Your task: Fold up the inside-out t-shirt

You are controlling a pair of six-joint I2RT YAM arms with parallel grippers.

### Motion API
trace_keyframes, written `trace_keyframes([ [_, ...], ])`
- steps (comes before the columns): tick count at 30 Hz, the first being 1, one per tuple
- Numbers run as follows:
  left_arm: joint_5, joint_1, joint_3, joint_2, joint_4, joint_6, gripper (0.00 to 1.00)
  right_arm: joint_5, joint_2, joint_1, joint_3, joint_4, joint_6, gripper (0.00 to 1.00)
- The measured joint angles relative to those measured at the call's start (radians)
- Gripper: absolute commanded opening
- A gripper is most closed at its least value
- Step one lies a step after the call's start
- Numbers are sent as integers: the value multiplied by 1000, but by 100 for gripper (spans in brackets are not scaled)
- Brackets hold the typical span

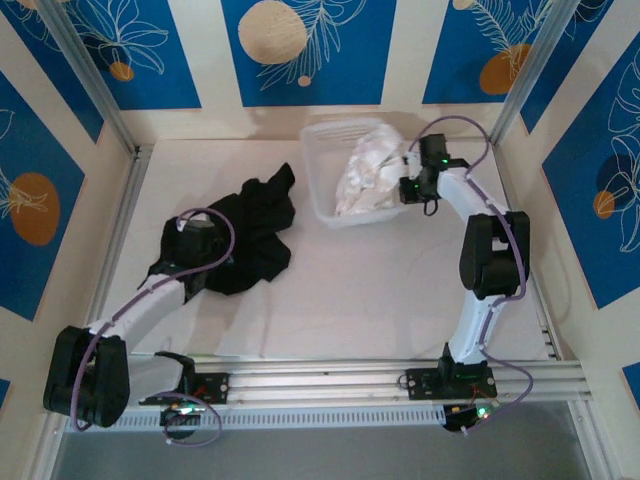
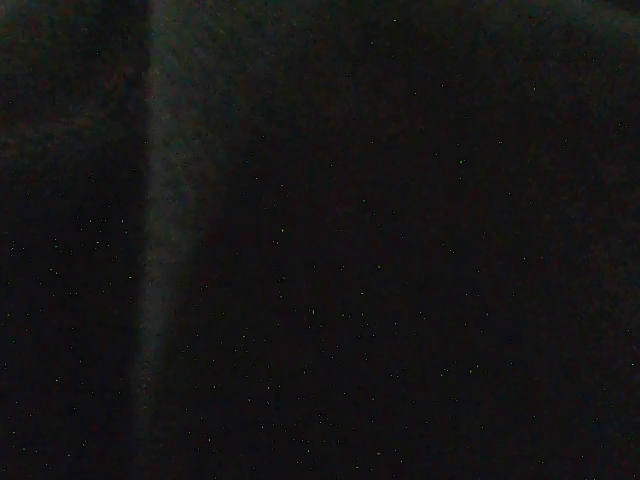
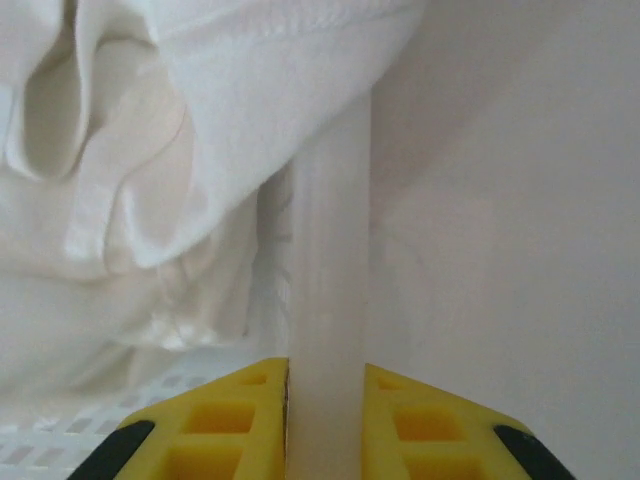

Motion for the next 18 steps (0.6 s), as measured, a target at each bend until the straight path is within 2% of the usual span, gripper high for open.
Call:
trace_keyframes([
  [3,0,11,9,5,-5,3,0,50,0,-109,0,3,18,13],
  [6,17,11,37,31,-3,13,0,85,0,-174,3,-1,14,11],
  [9,51,11,70,72,2,19,0,134,0,-223,6,-1,-5,13],
  [14,107,4,108,138,5,20,0,257,31,-278,75,-31,-51,40],
  [18,137,-9,139,190,7,26,0,371,44,-314,130,-35,-48,56],
])
